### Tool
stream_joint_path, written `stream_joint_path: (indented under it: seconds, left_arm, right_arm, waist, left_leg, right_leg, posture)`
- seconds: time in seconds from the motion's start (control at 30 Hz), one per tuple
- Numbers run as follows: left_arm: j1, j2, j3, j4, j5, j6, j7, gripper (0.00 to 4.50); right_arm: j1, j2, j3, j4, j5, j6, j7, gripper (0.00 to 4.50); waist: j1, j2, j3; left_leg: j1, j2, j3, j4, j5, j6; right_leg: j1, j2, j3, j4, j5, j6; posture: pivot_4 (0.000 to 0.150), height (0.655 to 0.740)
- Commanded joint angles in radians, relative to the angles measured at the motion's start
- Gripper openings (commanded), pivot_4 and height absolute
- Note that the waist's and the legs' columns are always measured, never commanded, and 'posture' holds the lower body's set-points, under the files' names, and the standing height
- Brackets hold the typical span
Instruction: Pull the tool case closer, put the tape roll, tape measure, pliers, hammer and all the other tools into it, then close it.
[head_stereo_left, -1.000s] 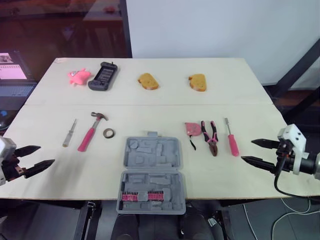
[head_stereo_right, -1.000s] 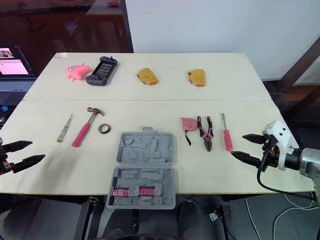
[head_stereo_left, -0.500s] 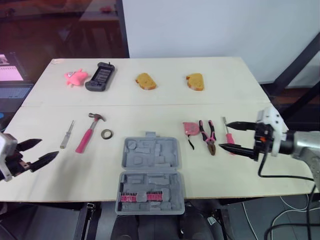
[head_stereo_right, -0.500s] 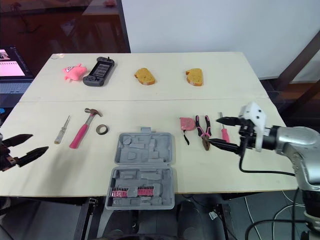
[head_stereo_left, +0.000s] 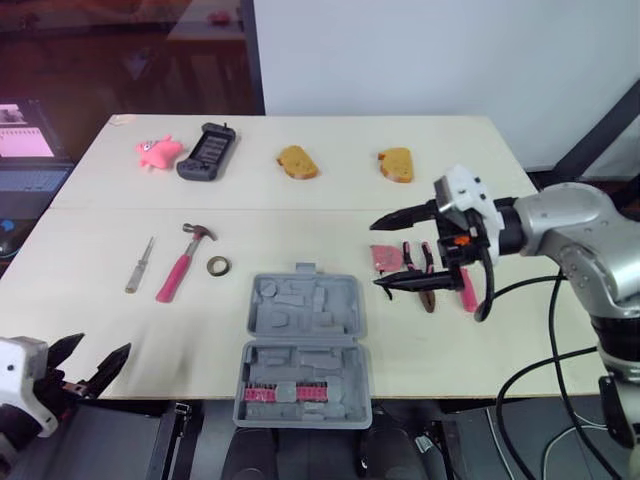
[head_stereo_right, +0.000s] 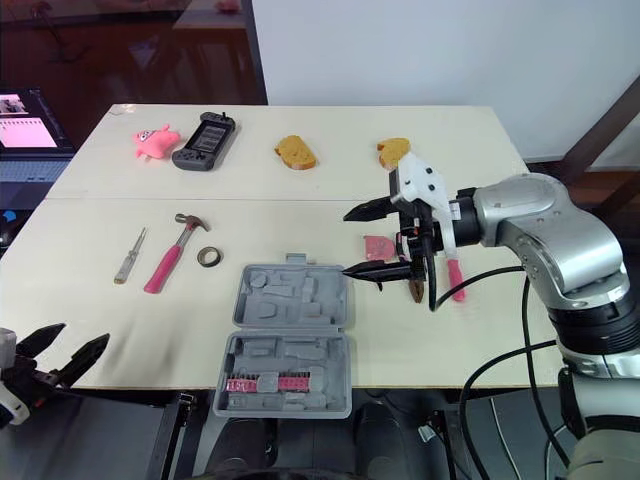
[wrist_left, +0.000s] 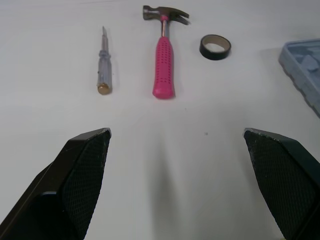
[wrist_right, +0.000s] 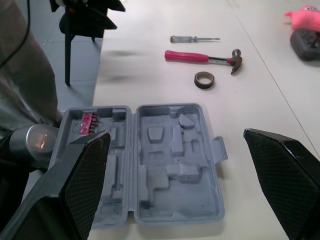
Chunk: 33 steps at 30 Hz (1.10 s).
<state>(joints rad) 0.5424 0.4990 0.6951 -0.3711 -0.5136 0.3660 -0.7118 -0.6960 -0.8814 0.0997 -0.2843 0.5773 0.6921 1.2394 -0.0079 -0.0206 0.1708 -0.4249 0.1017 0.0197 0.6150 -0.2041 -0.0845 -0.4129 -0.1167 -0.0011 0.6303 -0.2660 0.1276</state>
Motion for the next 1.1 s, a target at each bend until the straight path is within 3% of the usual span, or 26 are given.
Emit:
stream_joint_path:
  seconds: [0.03,0.17,0.37,0.57,0.67,0.77,0.87,1.1]
  left_arm:
    - [-0.012,0.015,-0.028,-0.031,0.008,-0.002,0.018,4.46]
    - [-0.114,0.078,-0.075,-0.009,0.017,0.046,0.050,4.46]
    - [-0.427,0.216,-0.268,0.103,0.059,0.227,0.093,4.46]
    - [-0.725,0.387,-0.508,0.394,0.165,0.139,-0.150,4.46]
    - [-0.901,0.414,-0.644,0.596,0.239,0.056,-0.296,4.46]
    - [-1.094,0.397,-0.777,0.797,0.320,-0.056,-0.467,3.65]
    - [-1.241,0.363,-0.875,1.026,0.427,-0.227,-0.549,2.19]
    - [-1.445,0.265,-0.952,1.384,0.569,-0.475,-0.592,2.19]
  right_arm:
    - [-0.001,-0.005,-0.015,-0.033,-0.034,-0.032,-0.030,4.50]
    - [0.008,-0.011,-0.021,-0.061,-0.016,0.024,-0.059,4.50]
    - [0.080,-0.044,-0.037,-0.143,-0.010,0.146,-0.149,4.50]
    - [0.115,-0.027,-0.036,-0.208,0.002,0.183,-0.220,4.50]
    - [0.119,-0.023,-0.038,-0.224,0.009,0.200,-0.244,4.50]
    - [0.129,-0.027,-0.036,-0.241,0.016,0.228,-0.264,4.50]
    - [0.129,-0.022,-0.032,-0.254,0.016,0.242,-0.282,4.50]
    - [0.135,-0.008,-0.042,-0.282,0.020,0.265,-0.335,4.50]
  waist:
    - [-0.001,0.000,0.000]
    - [0.000,0.000,0.000]
    - [0.018,0.000,0.000]
    - [0.019,0.000,0.000]
    - [0.017,0.000,0.000]
    - [0.026,0.000,0.000]
    - [0.024,0.000,0.000]
    - [0.020,-0.001,0.000]
  left_leg:
    - [0.000,0.000,0.000,0.000,0.000,0.000]
    - [0.000,0.000,0.000,0.000,0.000,0.000]
    - [0.000,0.000,0.000,0.000,0.000,0.000]
    - [-0.001,0.000,0.000,0.000,0.000,0.000]
    - [-0.001,0.000,0.000,0.000,0.000,0.000]
    - [-0.002,0.000,0.000,0.000,0.000,0.000]
    - [-0.004,0.000,0.000,0.001,0.000,0.000]
    - [-0.004,0.000,0.000,0.001,0.001,0.000]
  right_leg:
    - [0.000,0.000,0.000,0.000,0.000,0.000]
    - [0.000,0.000,0.000,0.001,0.000,0.000]
    - [0.000,0.000,0.000,0.001,0.000,0.000]
    - [-0.003,0.001,0.000,0.003,0.001,0.001]
    - [-0.003,0.001,0.000,0.003,0.001,0.001]
    - [-0.004,0.002,0.000,0.003,0.003,0.004]
    - [-0.004,0.002,0.000,0.002,0.003,0.004]
    - [-0.006,0.002,0.000,0.004,0.003,0.005]
  posture:
    - [0.150,0.7207]
    - [0.150,0.7207]
    - [0.150,0.7207]
    - [0.150,0.7207]
    - [0.150,0.7207]
    - [0.150,0.7207]
    - [0.150,0.7207]
    - [0.150,0.7207]
